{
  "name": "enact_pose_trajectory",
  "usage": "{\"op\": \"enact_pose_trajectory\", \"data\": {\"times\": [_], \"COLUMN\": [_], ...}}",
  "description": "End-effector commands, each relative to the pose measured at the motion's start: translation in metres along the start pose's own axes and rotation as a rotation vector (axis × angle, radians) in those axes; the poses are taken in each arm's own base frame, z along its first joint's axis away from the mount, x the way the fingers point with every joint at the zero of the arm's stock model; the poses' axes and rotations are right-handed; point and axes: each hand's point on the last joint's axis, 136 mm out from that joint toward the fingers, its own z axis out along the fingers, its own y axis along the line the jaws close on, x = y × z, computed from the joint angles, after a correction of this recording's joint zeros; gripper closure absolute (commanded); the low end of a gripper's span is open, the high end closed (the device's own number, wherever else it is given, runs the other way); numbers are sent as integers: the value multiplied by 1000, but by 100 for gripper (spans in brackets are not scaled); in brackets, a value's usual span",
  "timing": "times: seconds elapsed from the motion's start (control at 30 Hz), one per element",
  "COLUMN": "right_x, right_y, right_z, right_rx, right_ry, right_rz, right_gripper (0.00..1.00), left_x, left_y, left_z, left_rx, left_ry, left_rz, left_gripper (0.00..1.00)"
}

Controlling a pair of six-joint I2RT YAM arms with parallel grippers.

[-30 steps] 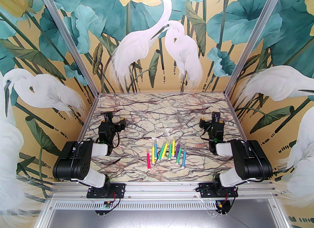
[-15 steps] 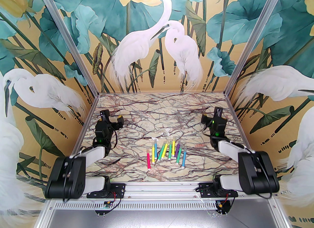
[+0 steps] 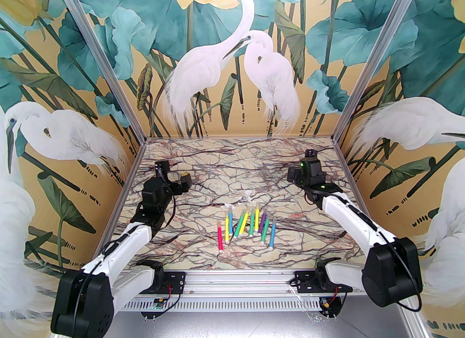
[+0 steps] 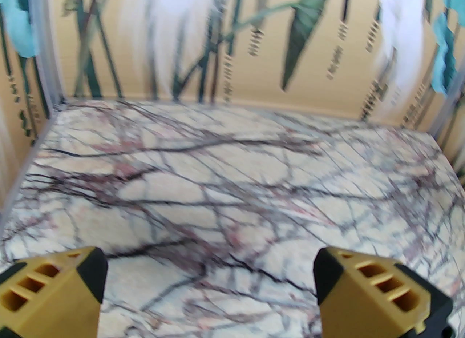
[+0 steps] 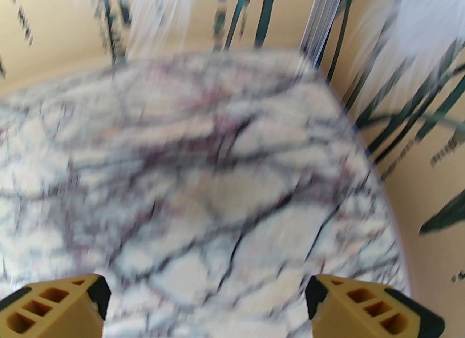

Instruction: Open the pen caps

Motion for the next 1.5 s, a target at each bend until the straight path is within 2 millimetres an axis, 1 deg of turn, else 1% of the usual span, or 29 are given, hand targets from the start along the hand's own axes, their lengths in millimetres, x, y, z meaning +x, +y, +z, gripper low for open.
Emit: {"op": "enact_pose_trajectory", "data": {"times": [0.0, 0.17, 0.23, 0.33, 0.47, 0.57, 0.6, 0.67, 0.8, 0.9, 1.07, 1.2, 1.33, 1.47], "right_x": [34, 60, 73, 89, 109, 129, 136, 152, 175, 186, 197, 205, 213, 220], "right_y": [10, 26, 36, 45, 52, 59, 61, 64, 67, 72, 78, 88, 95, 99], "right_z": [-20, -33, -39, -49, -59, -64, -64, -65, -68, -71, -71, -68, -65, -64], "right_rx": [-67, -140, -167, -183, -195, -208, -208, -206, -187, -183, -192, -220, -238, -240], "right_ry": [155, 271, 314, 362, 407, 445, 455, 482, 532, 568, 613, 643, 674, 704], "right_rz": [47, 74, 69, 63, 83, 113, 123, 130, 112, 82, 51, 49, 40, 23], "right_gripper": [4, 7, 8, 11, 16, 17, 20, 23, 30, 33, 40, 44, 48, 49], "left_x": [-1, 0, 0, 0, 1, 1, 1, 1, 2, 2, 3, 7, 15, 19], "left_y": [-23, -45, -54, -61, -65, -66, -66, -66, -67, -69, -75, -85, -92, -99], "left_z": [-2, -2, -2, -2, -1, -3, -3, -4, -5, -6, -11, -17, -19, -18], "left_rx": [81, 140, 171, 194, 197, 200, 199, 199, 204, 220, 256, 322, 363, 393], "left_ry": [46, 68, 71, 78, 87, 93, 93, 93, 99, 107, 113, 130, 154, 169], "left_rz": [11, 45, 56, 69, 68, 60, 57, 56, 57, 54, 33, 35, 42, 46], "left_gripper": [1, 1, 0, 1, 1, 1, 1, 1, 1, 0, 1, 1, 1, 1]}}
